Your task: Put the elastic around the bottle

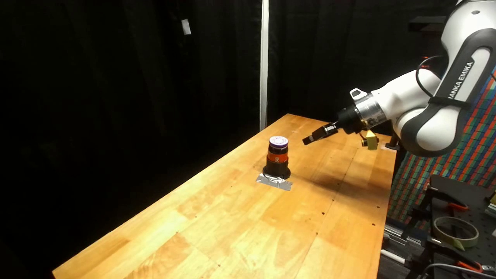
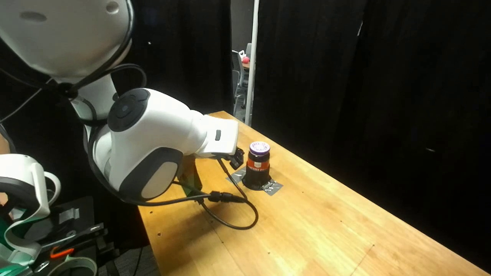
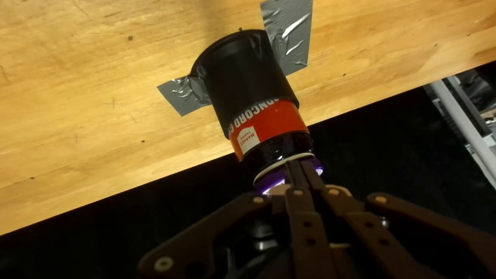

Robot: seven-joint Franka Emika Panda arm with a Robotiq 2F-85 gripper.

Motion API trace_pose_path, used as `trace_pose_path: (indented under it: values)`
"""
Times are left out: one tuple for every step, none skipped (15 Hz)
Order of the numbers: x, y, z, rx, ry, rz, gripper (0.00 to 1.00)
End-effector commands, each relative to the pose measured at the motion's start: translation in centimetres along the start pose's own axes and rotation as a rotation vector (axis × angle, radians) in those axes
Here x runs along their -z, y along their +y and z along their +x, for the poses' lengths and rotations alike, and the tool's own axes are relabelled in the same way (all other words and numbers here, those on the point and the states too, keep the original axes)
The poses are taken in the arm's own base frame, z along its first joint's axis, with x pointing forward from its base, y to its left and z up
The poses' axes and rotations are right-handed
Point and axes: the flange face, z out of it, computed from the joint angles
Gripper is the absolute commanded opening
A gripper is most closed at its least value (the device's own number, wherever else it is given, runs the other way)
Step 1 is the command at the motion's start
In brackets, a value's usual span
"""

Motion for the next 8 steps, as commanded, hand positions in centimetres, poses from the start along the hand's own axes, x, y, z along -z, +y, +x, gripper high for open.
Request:
trace_pose_path:
  values:
    - [1.00,-0.11,-0.23,-0.020,0.051,0.046,0.05]
    - [1.13,-0.05,-0.28,-0.024,0.059,0.051,0.06]
    - [1.19,0.00,-0.34,-0.031,0.061,0.053,0.31]
    - [1.09,0.09,-0.41,-0.041,0.059,0.056,0.32]
    - [0.95,0.08,-0.54,-0.064,0.037,0.058,0.37]
    - [0.47,0.37,-0.60,-0.036,0.033,0.033,0.19]
    - [0.45,0.33,-0.72,-0.047,0.027,0.038,0.28]
    - [0.44,0.31,-0.77,-0.053,0.026,0.039,0.35]
